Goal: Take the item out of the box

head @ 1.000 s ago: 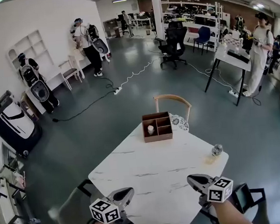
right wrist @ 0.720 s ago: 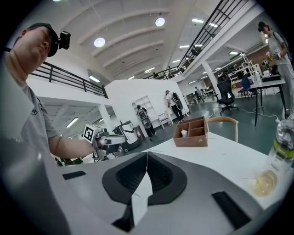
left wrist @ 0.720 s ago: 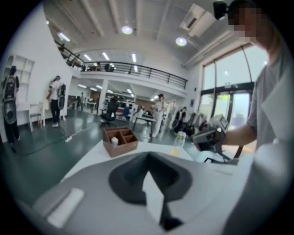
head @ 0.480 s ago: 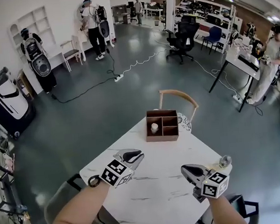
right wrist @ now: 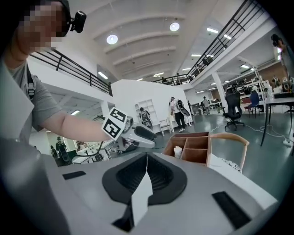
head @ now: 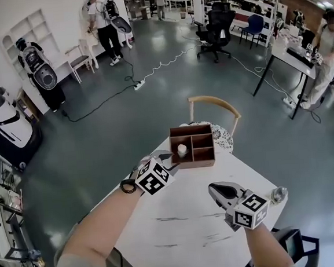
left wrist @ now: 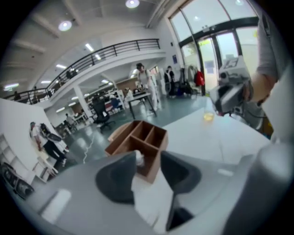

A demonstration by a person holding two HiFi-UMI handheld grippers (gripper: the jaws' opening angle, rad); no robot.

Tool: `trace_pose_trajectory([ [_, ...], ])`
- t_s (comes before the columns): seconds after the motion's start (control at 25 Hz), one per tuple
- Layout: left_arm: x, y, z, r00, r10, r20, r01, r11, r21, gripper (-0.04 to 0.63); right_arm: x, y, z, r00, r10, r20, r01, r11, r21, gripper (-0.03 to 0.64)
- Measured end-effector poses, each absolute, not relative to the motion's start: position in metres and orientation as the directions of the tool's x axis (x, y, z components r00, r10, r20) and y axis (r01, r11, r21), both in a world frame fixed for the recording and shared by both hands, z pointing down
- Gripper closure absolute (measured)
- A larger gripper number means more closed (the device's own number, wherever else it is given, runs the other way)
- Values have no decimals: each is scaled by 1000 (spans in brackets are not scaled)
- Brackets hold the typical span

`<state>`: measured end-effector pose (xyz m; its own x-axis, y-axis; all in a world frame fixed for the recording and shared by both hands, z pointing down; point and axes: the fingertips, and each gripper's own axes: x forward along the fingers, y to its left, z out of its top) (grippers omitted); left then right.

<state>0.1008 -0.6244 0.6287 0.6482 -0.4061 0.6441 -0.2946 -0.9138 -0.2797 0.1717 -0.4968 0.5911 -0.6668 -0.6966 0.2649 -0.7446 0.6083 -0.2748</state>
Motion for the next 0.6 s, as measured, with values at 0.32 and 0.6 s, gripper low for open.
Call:
trace_pose_trajectory([
  [0.32, 128, -675, 665, 496, -407, 767, -101, -904, -414, 377, 168, -485, 615, -687, -682, 251, -723, 605, -333, 612],
  [0.6, 146, -691, 696, 389, -400, 830, 98, -878, -469, 360, 180, -484, 625, -681, -692, 238, -725, 595, -346, 612],
])
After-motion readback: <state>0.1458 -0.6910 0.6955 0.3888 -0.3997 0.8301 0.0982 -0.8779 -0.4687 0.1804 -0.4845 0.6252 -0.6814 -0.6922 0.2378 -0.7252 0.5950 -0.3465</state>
